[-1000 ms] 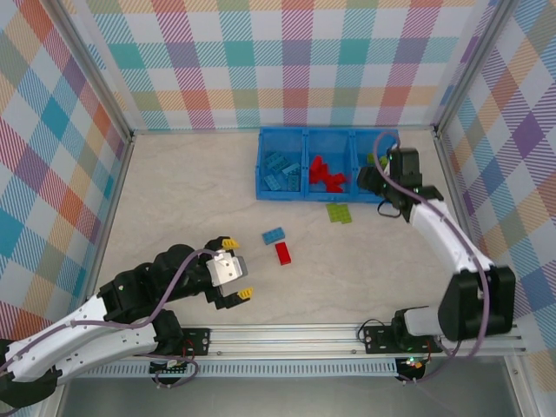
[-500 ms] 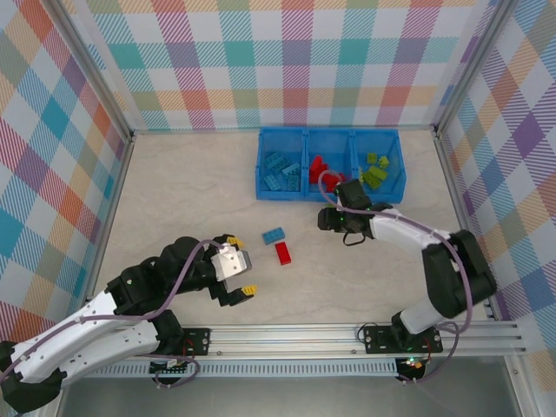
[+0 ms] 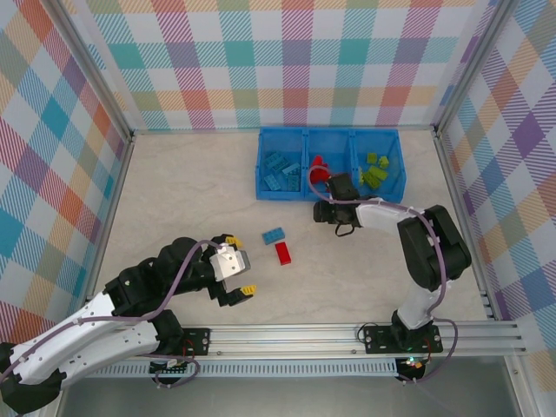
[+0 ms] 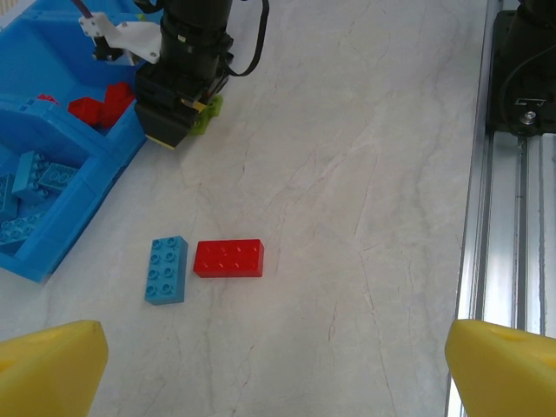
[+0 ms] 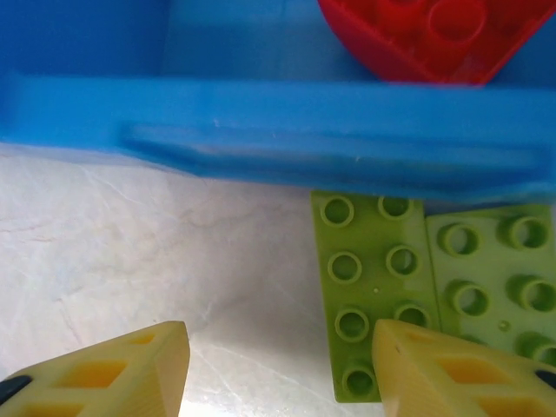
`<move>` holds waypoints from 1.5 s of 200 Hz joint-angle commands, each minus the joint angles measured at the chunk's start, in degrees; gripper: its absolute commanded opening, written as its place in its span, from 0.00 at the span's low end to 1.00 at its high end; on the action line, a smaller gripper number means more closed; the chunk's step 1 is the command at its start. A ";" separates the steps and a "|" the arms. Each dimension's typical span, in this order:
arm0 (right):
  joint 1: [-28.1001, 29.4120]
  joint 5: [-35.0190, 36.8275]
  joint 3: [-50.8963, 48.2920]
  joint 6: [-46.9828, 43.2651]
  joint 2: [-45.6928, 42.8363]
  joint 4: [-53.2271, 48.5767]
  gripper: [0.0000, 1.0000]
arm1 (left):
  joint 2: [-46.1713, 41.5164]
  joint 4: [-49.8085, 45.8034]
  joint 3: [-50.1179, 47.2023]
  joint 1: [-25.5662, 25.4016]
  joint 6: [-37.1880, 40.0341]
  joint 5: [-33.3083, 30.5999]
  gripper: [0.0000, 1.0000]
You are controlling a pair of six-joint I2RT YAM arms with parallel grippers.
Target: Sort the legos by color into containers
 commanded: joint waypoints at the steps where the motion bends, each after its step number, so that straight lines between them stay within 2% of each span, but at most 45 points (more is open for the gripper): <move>1: 0.69 -2.24 0.34 1.70 1.07 -1.38 0.58 | -0.37 1.12 -0.19 0.71 -0.56 0.46 1.00; 60: 5.53 -6.92 -4.39 5.99 -5.87 -5.27 0.58 | -0.41 1.29 -0.37 0.71 -0.56 0.34 1.00; 81: 7.99 -5.96 -4.41 6.80 -9.12 -5.87 0.58 | -0.24 1.34 -0.37 0.71 -0.56 0.40 1.00; 97: 8.28 -2.68 -2.90 6.41 -10.90 -6.80 0.58 | 0.00 1.38 -0.36 0.71 -0.56 0.60 1.00; 119: 8.24 7.50 0.00 6.09 -10.75 -10.87 0.59 | 0.04 1.11 -0.19 0.72 -0.86 0.57 1.00; 140: 8.27 14.86 0.90 7.45 -8.54 -13.68 0.68 | -0.33 0.77 -0.32 0.71 -0.91 0.51 1.00; 152: 8.30 15.31 0.55 8.07 -7.31 -13.37 0.75 | -0.35 0.65 -0.54 0.71 -0.82 0.78 1.00; 173: 8.30 12.53 1.23 8.21 -4.11 -12.34 0.75 | 0.34 0.75 -0.46 0.71 -0.80 1.48 1.00; 207: 8.86 11.29 3.16 8.73 1.26 -12.38 0.67 | 1.18 -1.71 0.06 0.72 2.41 5.45 1.00; 221: 9.07 11.55 3.01 8.91 2.42 -12.14 0.59 | 1.10 -3.90 0.25 0.71 5.14 7.90 1.00; 250: 9.59 13.60 2.78 8.17 2.79 -13.16 0.42 | 0.92 -4.36 0.25 0.71 5.72 8.18 1.00; 265: 9.60 14.41 2.08 7.94 1.88 -13.68 0.34 | 1.04 -4.35 0.25 0.71 5.86 7.84 1.00; 300: 8.95 9.66 -1.88 9.46 -8.65 -9.85 0.28 | 1.14 -4.08 0.25 0.74 5.94 7.39 1.00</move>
